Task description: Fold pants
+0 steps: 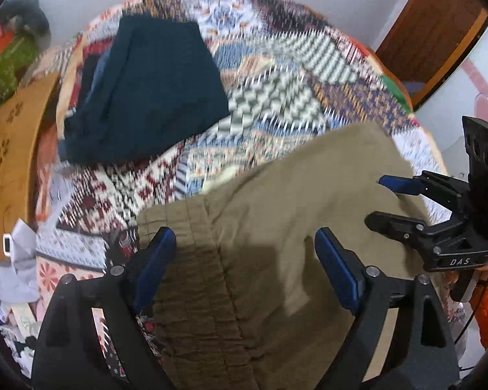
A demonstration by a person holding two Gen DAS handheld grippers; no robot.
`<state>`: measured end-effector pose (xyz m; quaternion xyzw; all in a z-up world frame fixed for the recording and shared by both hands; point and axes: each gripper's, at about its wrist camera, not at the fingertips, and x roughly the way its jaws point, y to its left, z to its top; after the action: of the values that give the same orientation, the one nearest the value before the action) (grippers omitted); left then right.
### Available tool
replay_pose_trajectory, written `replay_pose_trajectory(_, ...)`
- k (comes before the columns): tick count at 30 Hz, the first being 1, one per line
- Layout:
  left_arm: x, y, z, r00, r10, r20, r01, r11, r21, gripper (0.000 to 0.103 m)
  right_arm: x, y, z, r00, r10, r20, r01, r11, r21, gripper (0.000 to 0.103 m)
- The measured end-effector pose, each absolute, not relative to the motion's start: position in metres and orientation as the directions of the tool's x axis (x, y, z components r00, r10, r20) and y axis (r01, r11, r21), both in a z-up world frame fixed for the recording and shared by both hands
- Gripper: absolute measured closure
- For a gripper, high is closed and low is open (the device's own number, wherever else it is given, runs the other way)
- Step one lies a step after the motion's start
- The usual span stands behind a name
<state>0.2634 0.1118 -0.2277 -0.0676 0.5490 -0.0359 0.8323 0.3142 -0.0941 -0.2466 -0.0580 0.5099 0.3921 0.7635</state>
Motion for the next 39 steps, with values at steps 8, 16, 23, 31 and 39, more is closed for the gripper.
replay_pose_trajectory(8, 0.232, 0.11, -0.238, 0.418, -0.072, -0.906, -0.009, 0.996, -0.083, 0.006, 0.289, -0.135, -0.256, 0.162, 0.545, -0.823, -0.638, 0.694, 0.333, 0.022)
replay_pose_trajectory(16, 0.2, 0.117, -0.233, 0.448, -0.077, -0.891, -0.045, 0.993, -0.108, 0.006, 0.261, -0.181, -0.255, 0.239, 0.54, -0.807, -0.559, 0.756, 0.341, 0.02)
replay_pose_trajectory(23, 0.169, 0.114, -0.225, 0.492, -0.003, -0.87, -0.067, 0.997, -0.042, 0.006, 0.229, -0.204, -0.261, 0.287, 0.513, -0.809, -0.527, 0.79, 0.313, 0.019)
replay_pose_trajectory(31, 0.144, 0.113, -0.222, 0.53, 0.022, -0.848, -0.11, 0.993, -0.043, 0.006, 0.199, -0.229, -0.264, 0.349, 0.474, -0.808, -0.482, 0.831, 0.279, 0.019)
replay_pose_trajectory(39, 0.131, 0.11, -0.21, 0.551, 0.063, -0.832, -0.133, 0.991, -0.013, 0.006, 0.197, -0.233, -0.256, 0.374, 0.452, -0.81, -0.457, 0.85, 0.262, 0.019)
